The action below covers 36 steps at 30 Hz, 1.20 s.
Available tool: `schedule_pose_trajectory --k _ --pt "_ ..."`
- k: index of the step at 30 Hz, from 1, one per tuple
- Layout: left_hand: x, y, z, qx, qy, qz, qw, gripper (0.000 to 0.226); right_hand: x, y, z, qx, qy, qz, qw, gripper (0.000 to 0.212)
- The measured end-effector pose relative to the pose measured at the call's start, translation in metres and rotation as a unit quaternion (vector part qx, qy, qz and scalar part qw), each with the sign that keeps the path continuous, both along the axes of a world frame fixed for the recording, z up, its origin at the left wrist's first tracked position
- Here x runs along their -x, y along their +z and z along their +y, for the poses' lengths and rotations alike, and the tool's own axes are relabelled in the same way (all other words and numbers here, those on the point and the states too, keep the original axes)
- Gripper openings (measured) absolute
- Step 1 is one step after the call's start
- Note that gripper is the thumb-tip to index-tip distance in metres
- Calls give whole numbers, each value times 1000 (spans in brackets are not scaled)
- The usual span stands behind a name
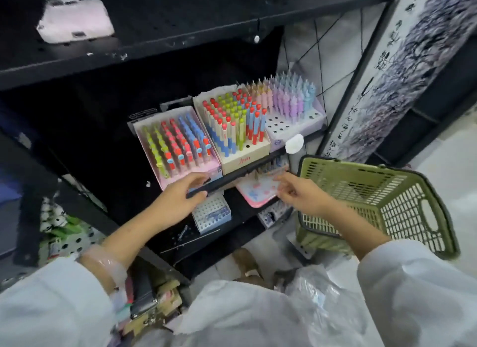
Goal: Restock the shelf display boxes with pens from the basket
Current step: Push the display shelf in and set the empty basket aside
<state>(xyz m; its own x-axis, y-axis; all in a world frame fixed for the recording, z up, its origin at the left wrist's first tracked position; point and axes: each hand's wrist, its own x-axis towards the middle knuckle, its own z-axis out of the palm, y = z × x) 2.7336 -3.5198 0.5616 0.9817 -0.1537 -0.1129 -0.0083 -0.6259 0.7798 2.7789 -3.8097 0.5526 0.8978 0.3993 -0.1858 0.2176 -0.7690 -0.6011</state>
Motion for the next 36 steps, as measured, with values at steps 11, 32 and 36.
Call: schedule_pose_trajectory --k 11,32,36 --pt "76 -65 -22 57 -62 137 987 30 149 -50 -20 -12 -165 103 981 30" --pt "130 -155 -129 127 1 132 983 32 229 -117 -107 20 -236 101 966 26" --pt "177 -214 -170 116 3 165 979 33 244 -173 -140 20 -237 103 966 29"
